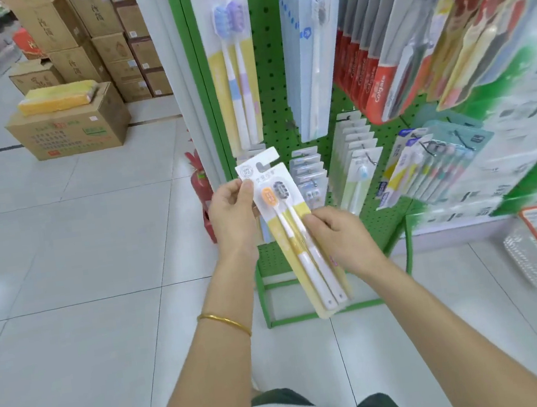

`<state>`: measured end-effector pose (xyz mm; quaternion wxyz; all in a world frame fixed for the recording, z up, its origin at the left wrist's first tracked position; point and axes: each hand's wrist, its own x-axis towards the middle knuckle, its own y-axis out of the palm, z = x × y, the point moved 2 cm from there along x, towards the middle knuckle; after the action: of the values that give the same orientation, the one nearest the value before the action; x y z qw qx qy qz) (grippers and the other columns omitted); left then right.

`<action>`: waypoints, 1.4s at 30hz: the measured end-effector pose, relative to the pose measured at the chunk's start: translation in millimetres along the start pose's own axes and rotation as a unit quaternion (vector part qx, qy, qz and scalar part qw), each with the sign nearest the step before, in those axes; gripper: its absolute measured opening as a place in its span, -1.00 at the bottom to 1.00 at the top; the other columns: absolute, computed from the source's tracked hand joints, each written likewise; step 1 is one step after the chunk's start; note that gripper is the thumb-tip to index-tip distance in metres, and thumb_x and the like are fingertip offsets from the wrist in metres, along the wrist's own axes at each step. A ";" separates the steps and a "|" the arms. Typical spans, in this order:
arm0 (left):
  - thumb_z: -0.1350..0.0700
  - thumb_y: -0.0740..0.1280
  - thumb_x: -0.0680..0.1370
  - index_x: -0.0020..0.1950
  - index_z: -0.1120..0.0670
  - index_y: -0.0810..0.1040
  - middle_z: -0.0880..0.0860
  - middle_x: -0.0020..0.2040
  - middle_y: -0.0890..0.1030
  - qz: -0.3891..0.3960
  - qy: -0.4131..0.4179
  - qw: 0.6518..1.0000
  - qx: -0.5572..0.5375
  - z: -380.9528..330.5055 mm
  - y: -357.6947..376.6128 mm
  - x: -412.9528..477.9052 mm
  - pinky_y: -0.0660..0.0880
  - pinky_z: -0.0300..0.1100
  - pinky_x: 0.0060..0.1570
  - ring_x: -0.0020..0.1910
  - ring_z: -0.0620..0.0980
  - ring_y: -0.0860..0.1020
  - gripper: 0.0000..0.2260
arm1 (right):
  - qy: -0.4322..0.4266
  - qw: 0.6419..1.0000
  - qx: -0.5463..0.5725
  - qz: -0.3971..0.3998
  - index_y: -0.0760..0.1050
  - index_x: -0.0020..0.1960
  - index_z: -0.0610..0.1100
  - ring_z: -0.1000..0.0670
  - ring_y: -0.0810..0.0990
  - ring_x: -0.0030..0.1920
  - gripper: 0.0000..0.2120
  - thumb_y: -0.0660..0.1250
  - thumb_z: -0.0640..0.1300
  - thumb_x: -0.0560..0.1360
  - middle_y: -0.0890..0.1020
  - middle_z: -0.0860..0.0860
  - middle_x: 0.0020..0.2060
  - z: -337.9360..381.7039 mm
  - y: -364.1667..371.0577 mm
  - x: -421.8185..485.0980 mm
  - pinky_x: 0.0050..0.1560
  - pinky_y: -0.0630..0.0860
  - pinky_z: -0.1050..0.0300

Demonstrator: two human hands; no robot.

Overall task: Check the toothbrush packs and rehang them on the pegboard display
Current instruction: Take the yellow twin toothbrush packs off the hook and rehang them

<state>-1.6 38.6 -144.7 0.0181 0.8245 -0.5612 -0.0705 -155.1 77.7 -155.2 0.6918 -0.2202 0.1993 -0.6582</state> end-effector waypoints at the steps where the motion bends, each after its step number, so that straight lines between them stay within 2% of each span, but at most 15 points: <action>1: 0.17 0.25 0.60 -0.08 0.10 0.53 0.12 -0.11 0.62 0.005 0.000 1.000 0.003 3.6 8.1 -3.7 0.55 -0.01 -0.07 -0.17 0.03 0.56 -0.90 | 0.002 1.000 0.007 -0.011 0.23 -0.40 -0.07 0.12 0.27 -0.43 -0.60 0.18 -0.10 0.60 0.32 0.09 -0.48 -3.5 -3.9 -5.9 -0.39 0.18 0.21; 3: 0.09 0.20 0.62 -0.07 0.08 0.47 0.07 -0.10 0.57 0.019 0.006 0.999 0.028 8.1 25.1 -12.0 0.51 0.02 0.05 -0.11 0.02 0.54 -0.87 | 0.009 0.999 0.032 -0.034 0.20 -0.38 -0.10 0.13 0.22 -0.44 -0.61 0.19 -0.13 0.60 0.28 0.06 -0.46 -10.1 -10.1 -14.8 -0.40 0.18 0.25; 5: 0.02 0.12 0.65 0.02 0.08 0.39 -0.07 -0.19 0.44 0.049 0.028 0.996 0.075 7.2 43.5 -25.3 0.43 -0.24 -0.09 -0.22 -0.16 0.44 -0.84 | 0.020 0.996 0.066 -0.058 0.20 -0.36 -0.13 0.12 0.20 -0.43 -0.63 0.19 -0.16 0.60 0.26 0.03 -0.44 -15.3 -14.1 -20.5 -0.40 0.19 0.27; 7: 0.01 0.06 0.67 0.11 0.08 0.31 -0.14 -0.22 0.39 0.079 0.062 0.986 0.136 7.3 60.0 -39.1 0.32 -0.38 -0.24 -0.29 -0.25 0.38 -0.83 | 0.025 0.991 0.101 -0.084 0.21 -0.35 -0.14 0.13 0.19 -0.43 -0.64 0.19 -0.18 0.60 0.25 0.02 -0.44 -17.2 -16.0 -23.9 -0.40 0.19 0.27; 10: -0.04 0.02 0.67 0.18 0.10 0.31 -0.17 -0.17 0.41 0.110 0.098 0.968 0.203 13.1 72.9 -50.7 0.26 -0.25 -0.17 -0.21 -0.25 0.40 -0.75 | 0.036 0.981 0.134 -0.138 0.23 -0.36 -0.12 0.14 0.20 -0.42 -0.64 0.19 -0.20 0.60 0.26 0.05 -0.45 -21.8 -16.3 -27.5 -0.39 0.18 0.26; 13: -0.06 0.03 0.65 0.32 0.12 0.28 -0.07 0.02 0.45 0.158 0.127 0.948 0.245 18.9 77.1 -57.5 0.31 -0.19 -0.08 -0.01 -0.07 0.46 -0.66 | 0.061 0.966 0.168 -0.188 0.31 -0.35 -0.15 0.12 0.26 -0.38 -0.68 0.19 -0.22 0.59 0.32 0.05 -0.43 -27.4 -16.6 -30.0 -0.33 0.23 0.21; 15: -0.06 0.04 0.65 0.47 0.11 0.15 0.00 0.23 0.46 0.205 0.130 0.929 0.281 23.6 77.9 -64.0 0.38 -0.14 0.09 0.20 0.02 0.45 -0.57 | 0.070 0.955 0.193 -0.215 0.28 -0.38 -0.09 0.13 0.26 -0.38 -0.64 0.19 -0.24 0.58 0.31 0.08 -0.45 -30.1 -18.9 -32.0 -0.33 0.23 0.21; 17: -0.04 0.04 0.66 0.55 0.10 -0.02 0.06 0.46 0.31 0.245 0.122 0.907 0.321 28.9 78.6 -71.7 0.32 -0.13 0.23 0.37 0.04 0.35 -0.48 | 0.081 0.947 0.201 -0.236 0.27 -0.39 -0.08 0.15 0.26 -0.40 -0.63 0.19 -0.25 0.58 0.31 0.10 -0.46 -33.4 -23.7 -33.5 -0.35 0.23 0.24; 21: -0.04 0.05 0.65 0.57 0.06 -0.14 0.07 0.52 0.23 0.306 0.127 0.868 0.370 38.4 79.2 -89.8 0.36 -0.12 0.19 0.36 0.08 0.39 -0.43 | 0.128 0.923 0.237 -0.275 0.22 -0.38 -0.10 0.09 0.21 -0.40 -0.63 0.18 -0.20 0.59 0.25 0.06 -0.46 -46.0 -36.3 -32.1 -0.35 0.18 0.16; 25: -0.10 0.07 0.63 0.57 0.04 -0.11 0.13 0.48 0.24 0.360 0.180 0.810 0.426 47.7 76.0 -105.4 0.38 0.00 0.26 0.37 0.11 0.36 -0.41 | 0.188 0.891 0.265 -0.318 0.18 -0.40 -0.06 0.08 0.18 -0.44 -0.60 0.18 -0.15 0.59 0.22 0.10 -0.50 -58.4 -46.5 -32.1 -0.37 0.19 0.15; 29: -0.28 -0.05 0.49 0.50 0.11 0.20 0.15 0.34 0.33 0.387 0.278 0.729 0.491 46.2 67.9 -114.3 0.48 0.09 0.12 0.25 0.17 0.42 -0.31 | 0.198 0.861 0.268 -0.384 0.13 -0.38 -0.06 0.06 0.14 -0.44 -0.60 0.16 -0.17 0.60 0.18 0.06 -0.48 -64.1 -57.5 -30.3 -0.38 0.15 0.12; 31: -0.30 0.00 0.46 0.50 0.14 0.23 0.15 0.34 0.35 0.393 0.311 0.706 0.501 45.5 67.1 -116.9 0.48 0.07 0.13 0.26 0.17 0.40 -0.26 | 0.196 0.856 0.261 -0.401 0.11 -0.39 -0.06 0.04 0.13 -0.42 -0.59 0.16 -0.16 0.59 0.17 0.04 -0.48 -64.8 -62.0 -27.9 -0.36 0.14 0.11; 34: -0.28 0.26 0.45 0.56 0.09 0.07 0.07 0.42 0.25 0.435 0.258 0.713 0.486 42.9 67.4 -116.2 0.33 -0.04 0.31 0.38 0.07 0.27 -0.19 | 0.194 0.865 0.253 -0.387 0.10 -0.39 -0.07 0.05 0.11 -0.43 -0.57 0.18 -0.14 0.60 0.15 0.04 -0.48 -62.1 -64.3 -26.0 -0.38 0.10 0.11; 37: -0.21 0.43 0.40 0.56 0.07 -0.01 0.01 0.45 0.19 0.456 0.211 0.716 0.485 41.9 68.5 -115.8 0.29 -0.10 0.34 0.42 -0.01 0.23 -0.08 | 0.200 0.874 0.259 -0.359 0.10 -0.41 -0.07 0.05 0.11 -0.45 -0.53 0.23 -0.07 0.59 0.14 0.05 -0.49 -59.7 -63.5 -25.8 -0.40 0.09 0.15; 42: 0.03 0.49 0.39 0.40 0.05 0.23 0.01 0.27 0.37 0.450 0.109 0.785 0.412 50.7 72.7 -118.3 0.45 -0.06 0.18 0.20 -0.03 0.46 -0.33 | 0.196 0.912 0.203 -0.298 0.12 -0.46 -0.08 0.04 0.16 -0.47 -0.50 0.27 -0.04 0.56 0.18 0.07 -0.55 -51.9 -57.0 -25.7 -0.41 0.13 0.13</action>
<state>-118.1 124.0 -175.6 -0.2325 0.4093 -0.8386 0.2742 -232.7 99.1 -165.9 0.4406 0.0090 0.1181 -0.8899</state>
